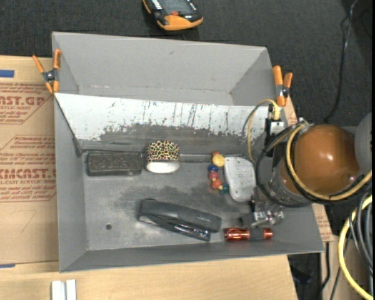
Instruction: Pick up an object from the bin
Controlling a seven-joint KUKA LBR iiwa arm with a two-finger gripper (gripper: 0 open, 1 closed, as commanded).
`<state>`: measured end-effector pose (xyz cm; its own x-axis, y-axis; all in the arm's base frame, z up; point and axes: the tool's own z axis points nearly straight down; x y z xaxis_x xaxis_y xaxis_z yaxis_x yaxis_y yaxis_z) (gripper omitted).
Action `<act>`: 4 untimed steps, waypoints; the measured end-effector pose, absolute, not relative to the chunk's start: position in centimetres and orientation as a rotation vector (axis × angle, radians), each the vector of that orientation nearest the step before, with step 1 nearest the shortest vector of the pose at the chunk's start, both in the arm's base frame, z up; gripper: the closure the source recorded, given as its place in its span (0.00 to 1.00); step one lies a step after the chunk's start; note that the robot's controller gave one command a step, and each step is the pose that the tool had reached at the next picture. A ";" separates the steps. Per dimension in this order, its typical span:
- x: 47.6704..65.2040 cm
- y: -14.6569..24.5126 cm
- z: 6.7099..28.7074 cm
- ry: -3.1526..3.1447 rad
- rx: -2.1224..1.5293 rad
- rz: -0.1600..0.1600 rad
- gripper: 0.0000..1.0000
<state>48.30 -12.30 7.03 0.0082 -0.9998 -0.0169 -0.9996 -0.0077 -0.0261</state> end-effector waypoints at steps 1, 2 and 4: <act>48.3 -12.3 7.0 2.192 -2.208 -0.010 1.00; 48.7 -12.2 16.3 2.195 -2.206 0.000 1.00; 48.3 -10.3 16.9 1.741 -2.576 -0.015 1.00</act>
Offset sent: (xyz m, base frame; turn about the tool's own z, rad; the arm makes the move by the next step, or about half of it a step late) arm 0.0062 -0.0009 0.1130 0.0022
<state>48.28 -10.33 16.94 0.3729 -0.9278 -0.0103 -0.9275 -0.3724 -0.0325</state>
